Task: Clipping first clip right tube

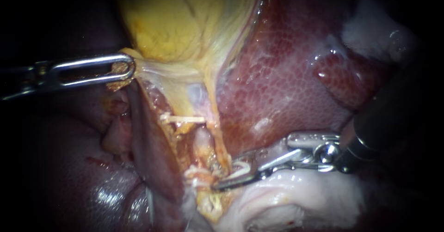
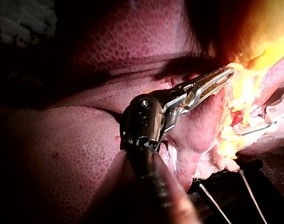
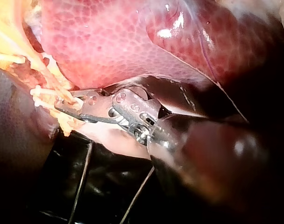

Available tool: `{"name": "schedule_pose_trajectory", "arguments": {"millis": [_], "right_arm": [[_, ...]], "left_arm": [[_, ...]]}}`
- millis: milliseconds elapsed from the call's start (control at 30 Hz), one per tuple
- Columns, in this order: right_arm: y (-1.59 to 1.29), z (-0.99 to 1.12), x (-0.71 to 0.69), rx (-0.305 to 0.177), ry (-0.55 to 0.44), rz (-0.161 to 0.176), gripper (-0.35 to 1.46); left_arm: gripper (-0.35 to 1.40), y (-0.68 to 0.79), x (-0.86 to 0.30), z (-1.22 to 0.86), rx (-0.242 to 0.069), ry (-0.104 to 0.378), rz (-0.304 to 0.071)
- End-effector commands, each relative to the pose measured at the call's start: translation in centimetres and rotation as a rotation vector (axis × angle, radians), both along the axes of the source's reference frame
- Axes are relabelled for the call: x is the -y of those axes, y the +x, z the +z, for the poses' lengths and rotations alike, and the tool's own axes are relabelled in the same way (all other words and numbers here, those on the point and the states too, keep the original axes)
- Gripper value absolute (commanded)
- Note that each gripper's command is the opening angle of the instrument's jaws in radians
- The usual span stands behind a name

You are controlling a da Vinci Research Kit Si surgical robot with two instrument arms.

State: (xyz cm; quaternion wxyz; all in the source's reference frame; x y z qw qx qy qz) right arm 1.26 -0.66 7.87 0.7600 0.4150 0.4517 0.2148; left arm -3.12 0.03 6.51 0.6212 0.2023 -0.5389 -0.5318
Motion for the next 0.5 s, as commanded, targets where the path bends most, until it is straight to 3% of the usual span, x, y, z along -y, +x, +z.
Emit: {"name": "schedule_pose_trajectory", "arguments": {"millis": [33,467,500], "right_arm": [[0.01,0.02,0.03,-0.001,-0.003,0.000,-0.35],[0.01,0.03,0.03,0.001,-0.004,-0.002,-0.35],[0.01,0.02,0.01,0.004,-0.005,0.004,-0.27]], "left_arm": [[-0.35,0.00,0.00,0.00,0.000,0.000,0.000],[-0.35,0.00,0.00,0.00,0.000,0.000,0.000],[-0.35,0.00,0.00,0.00,0.000,0.000,0.000]]}}
